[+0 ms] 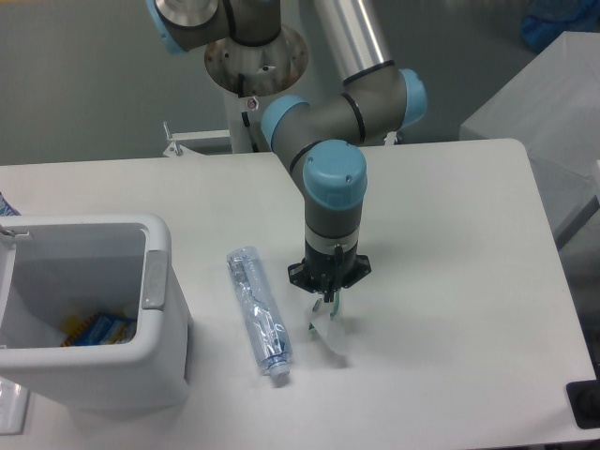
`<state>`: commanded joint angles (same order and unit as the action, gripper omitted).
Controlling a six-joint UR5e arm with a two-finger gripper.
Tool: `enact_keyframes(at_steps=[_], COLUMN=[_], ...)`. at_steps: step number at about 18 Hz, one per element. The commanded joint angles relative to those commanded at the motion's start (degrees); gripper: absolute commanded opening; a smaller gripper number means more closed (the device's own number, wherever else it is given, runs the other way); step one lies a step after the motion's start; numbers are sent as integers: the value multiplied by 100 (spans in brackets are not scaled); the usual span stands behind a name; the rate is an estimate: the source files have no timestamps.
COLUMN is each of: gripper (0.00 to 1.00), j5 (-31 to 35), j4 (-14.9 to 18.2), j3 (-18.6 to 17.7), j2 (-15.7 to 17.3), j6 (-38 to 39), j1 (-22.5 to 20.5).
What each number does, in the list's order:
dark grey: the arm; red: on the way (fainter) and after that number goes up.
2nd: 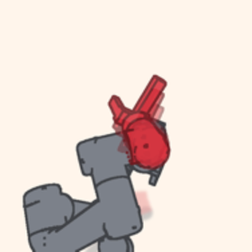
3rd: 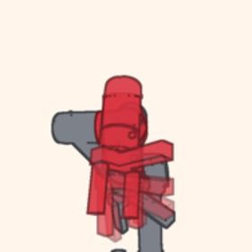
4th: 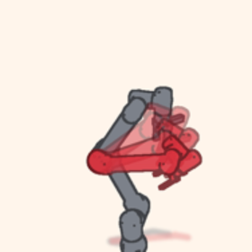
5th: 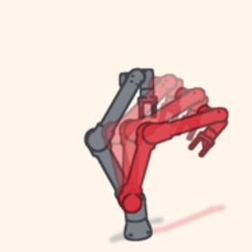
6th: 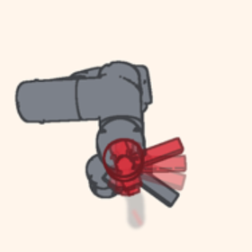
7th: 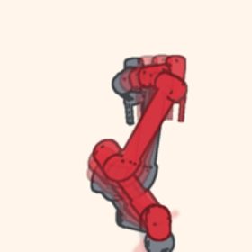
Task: Place the trash in the trash can
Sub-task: 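Close the gripper on the crumpled clear wrapper, then lift the wrapper and carry it over the white bin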
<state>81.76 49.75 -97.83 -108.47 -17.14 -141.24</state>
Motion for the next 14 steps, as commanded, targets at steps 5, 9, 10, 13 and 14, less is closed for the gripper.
enact_keyframes(at_steps=[5, 9, 10, 13, 14], gripper=[0, 0, 0, 0, 0], j5=[-1125, -2259, -2470, -2989, -3121], j4=[0, 0, 0, 0, 0], j3=[466, 975, 1098, 1441, 1486], j2=[422, 607, 607, 616, 625], j6=[385, 1062, 1203, 1502, 1547], j1=[-438, -852, -905, -923, -923])
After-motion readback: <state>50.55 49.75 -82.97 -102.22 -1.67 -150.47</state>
